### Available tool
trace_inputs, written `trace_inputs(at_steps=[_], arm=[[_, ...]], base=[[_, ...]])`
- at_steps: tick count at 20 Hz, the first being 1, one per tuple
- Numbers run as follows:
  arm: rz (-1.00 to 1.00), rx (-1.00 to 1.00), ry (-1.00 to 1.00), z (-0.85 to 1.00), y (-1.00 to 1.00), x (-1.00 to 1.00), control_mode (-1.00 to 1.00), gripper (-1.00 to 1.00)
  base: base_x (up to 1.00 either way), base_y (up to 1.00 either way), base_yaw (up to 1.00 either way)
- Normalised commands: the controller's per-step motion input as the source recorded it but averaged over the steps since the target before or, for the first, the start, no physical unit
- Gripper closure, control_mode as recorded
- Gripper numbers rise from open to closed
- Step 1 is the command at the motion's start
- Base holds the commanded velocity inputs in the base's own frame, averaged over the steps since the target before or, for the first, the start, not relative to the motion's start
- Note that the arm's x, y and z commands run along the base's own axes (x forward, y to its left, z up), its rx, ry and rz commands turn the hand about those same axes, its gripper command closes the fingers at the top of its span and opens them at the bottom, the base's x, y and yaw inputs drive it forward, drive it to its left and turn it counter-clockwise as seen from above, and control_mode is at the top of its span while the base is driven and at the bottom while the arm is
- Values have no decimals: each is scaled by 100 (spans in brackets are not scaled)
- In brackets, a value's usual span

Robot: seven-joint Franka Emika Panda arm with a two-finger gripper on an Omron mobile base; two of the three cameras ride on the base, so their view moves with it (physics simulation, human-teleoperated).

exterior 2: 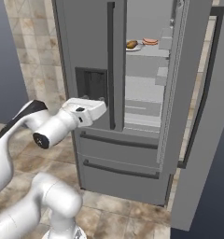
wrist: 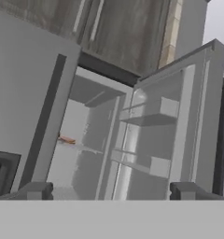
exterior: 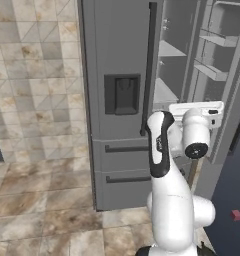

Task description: Retrieve the chicken drumstick from the fridge and place it on the saucepan with marinade on the stove.

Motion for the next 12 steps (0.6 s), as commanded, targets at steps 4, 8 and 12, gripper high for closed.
trace_inputs(at_steps=[4,8,12], arm=[[0,0,1,0,0,0,-100,-100],[9,2,14,35,0,0,-100,-100],[24,13,29,53,3,0,-100,-100]], base=[[0,0,0],[0,0,0],[0,0,0]])
